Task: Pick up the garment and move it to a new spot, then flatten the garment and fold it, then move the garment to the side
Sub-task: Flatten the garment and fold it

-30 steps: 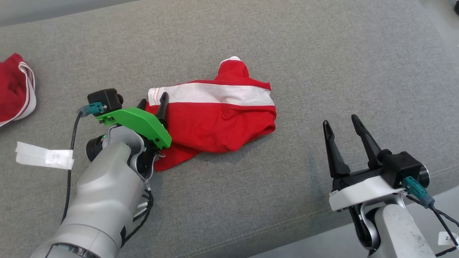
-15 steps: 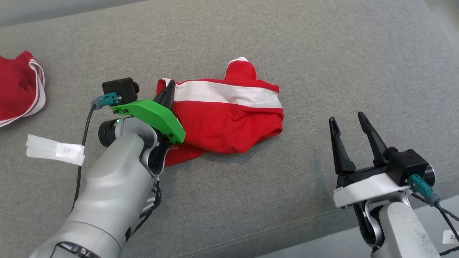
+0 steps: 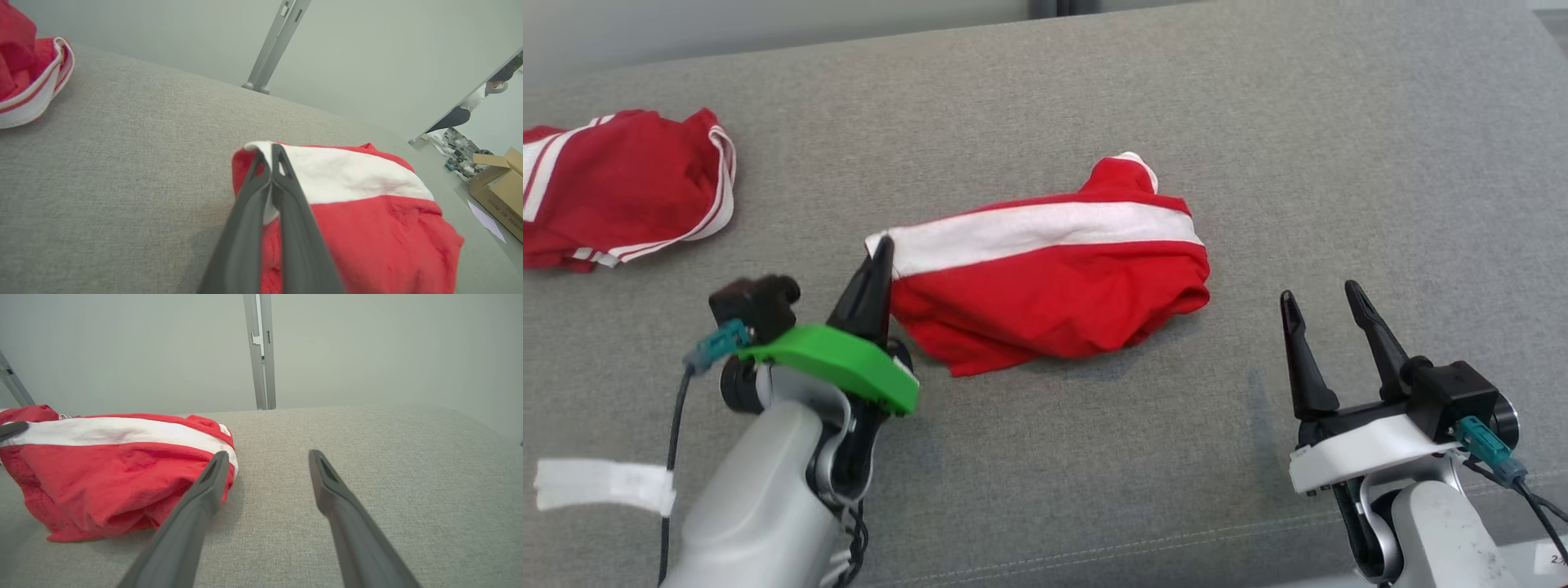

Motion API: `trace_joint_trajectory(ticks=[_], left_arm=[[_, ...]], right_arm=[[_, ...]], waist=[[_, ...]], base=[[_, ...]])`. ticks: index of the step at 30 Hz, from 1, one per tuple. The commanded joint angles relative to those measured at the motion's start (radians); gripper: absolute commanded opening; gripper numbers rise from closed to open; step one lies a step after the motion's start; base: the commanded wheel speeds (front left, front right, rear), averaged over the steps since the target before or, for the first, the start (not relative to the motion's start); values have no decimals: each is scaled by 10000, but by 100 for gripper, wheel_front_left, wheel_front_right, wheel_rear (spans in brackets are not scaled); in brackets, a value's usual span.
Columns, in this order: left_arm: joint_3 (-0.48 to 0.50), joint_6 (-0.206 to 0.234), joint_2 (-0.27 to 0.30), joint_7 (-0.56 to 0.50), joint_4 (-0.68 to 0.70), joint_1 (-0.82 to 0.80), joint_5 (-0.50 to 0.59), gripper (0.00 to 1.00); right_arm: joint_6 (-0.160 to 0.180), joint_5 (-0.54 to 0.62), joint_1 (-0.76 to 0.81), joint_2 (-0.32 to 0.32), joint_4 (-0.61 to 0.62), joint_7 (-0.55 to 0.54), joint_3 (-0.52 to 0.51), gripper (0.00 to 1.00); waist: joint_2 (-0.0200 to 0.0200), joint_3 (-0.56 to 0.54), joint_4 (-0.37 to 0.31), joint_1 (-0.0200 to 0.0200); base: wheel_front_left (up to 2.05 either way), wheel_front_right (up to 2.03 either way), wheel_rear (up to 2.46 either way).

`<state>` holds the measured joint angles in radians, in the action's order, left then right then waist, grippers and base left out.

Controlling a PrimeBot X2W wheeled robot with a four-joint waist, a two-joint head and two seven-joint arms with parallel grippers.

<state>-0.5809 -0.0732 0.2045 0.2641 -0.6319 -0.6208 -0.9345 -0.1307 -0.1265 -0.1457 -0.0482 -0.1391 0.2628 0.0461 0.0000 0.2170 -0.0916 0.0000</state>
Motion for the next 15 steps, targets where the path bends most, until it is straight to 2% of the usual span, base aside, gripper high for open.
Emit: trace_joint_trajectory(ticks=[1, 8, 15], left_arm=[[113, 179, 142, -2, 520, 679, 145, 0], [312, 852, 646, 1, 2087, 2418, 107, 0], [426, 1194, 905, -163, 2487, 3315, -203, 0]], right_arm=[[-1, 54, 102, -41, -35, 33, -47, 100], [-1, 57, 104, -40, -299, 33, 11, 100], [-1, -222, 77, -40, -542, 33, 50, 100]], waist=[[0, -290, 356, 0], [0, -451, 572, 0], [0, -459, 662, 0]], base=[[0, 0, 0], [0, 0, 0], [0, 0, 0]])
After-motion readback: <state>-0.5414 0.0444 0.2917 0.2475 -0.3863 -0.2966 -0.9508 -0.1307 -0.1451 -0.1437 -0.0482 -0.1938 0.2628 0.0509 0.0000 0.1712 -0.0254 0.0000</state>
